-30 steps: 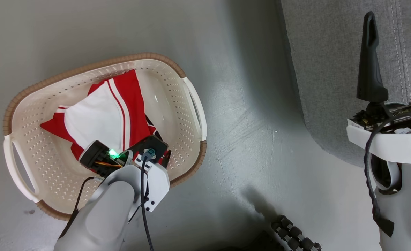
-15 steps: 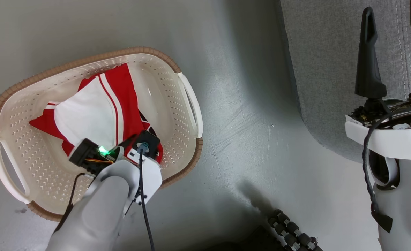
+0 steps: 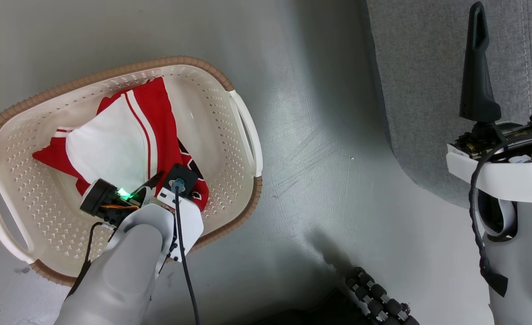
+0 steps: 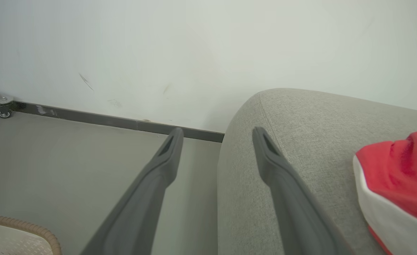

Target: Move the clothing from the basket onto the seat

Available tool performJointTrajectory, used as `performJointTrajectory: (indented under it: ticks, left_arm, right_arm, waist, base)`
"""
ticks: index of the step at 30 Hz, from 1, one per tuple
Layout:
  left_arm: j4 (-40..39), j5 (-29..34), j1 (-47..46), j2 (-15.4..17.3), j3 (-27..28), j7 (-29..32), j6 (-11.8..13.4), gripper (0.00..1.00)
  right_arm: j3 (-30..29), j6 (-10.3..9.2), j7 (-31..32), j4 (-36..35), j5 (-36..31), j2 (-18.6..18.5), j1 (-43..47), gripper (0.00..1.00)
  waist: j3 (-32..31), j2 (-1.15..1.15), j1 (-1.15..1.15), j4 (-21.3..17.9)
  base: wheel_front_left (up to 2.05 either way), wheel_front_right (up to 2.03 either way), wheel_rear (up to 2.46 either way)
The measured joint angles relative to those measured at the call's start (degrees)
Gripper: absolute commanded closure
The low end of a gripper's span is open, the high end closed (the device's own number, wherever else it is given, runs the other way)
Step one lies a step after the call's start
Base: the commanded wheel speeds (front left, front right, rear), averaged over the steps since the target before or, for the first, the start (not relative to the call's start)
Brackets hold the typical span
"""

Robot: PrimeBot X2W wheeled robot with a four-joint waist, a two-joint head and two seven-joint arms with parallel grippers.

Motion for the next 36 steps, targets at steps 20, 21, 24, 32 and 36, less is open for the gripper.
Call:
performJointTrajectory:
  ticks: [20,21,24,32,36]
  left_arm:
    - [1.8,-1.1,-1.4,-1.3,0.3,-2.9,0.0,1.0]
    - [1.7,-1.1,-1.8,-1.3,0.3,-3.8,0.0,1.0]
    - [1.4,-1.5,-2.2,-1.4,0.5,-4.7,0.0,1.0]
    - [0.2,-2.4,-2.2,-1.8,0.9,-8.7,0.0,1.0]
    - [-0.8,-3.1,-2.1,-2.1,1.5,-11.1,0.0,1.0]
  right_arm:
    - [-1.0,0.0,-0.2,1.4,-0.5,0.0,-1.0,0.0]
    - [-1.0,0.0,-0.2,1.6,-0.5,0.0,-1.0,0.0]
    - [-1.0,0.0,-0.2,1.8,-0.5,0.0,-1.3,0.0]
    - [-1.0,0.0,-0.2,2.3,-0.5,0.0,-2.2,0.0]
    - [-1.1,0.0,-0.2,2.7,-0.7,0.0,-2.2,0.0]
  waist:
    - [-0.6,0.0,0.0,0.9]
    - [-0.9,0.0,0.0,1.1]
    - [-1.3,0.0,0.0,1.4]
    - [-3.4,0.0,0.0,2.6]
    - [-4.6,0.0,0.0,3.3]
  base:
    - [0.0,0.0,0.0]
    - [0.0,0.0,0.0]
    - [0.0,0.0,0.0]
    - [0.0,0.0,0.0]
    - [0.0,0.0,0.0]
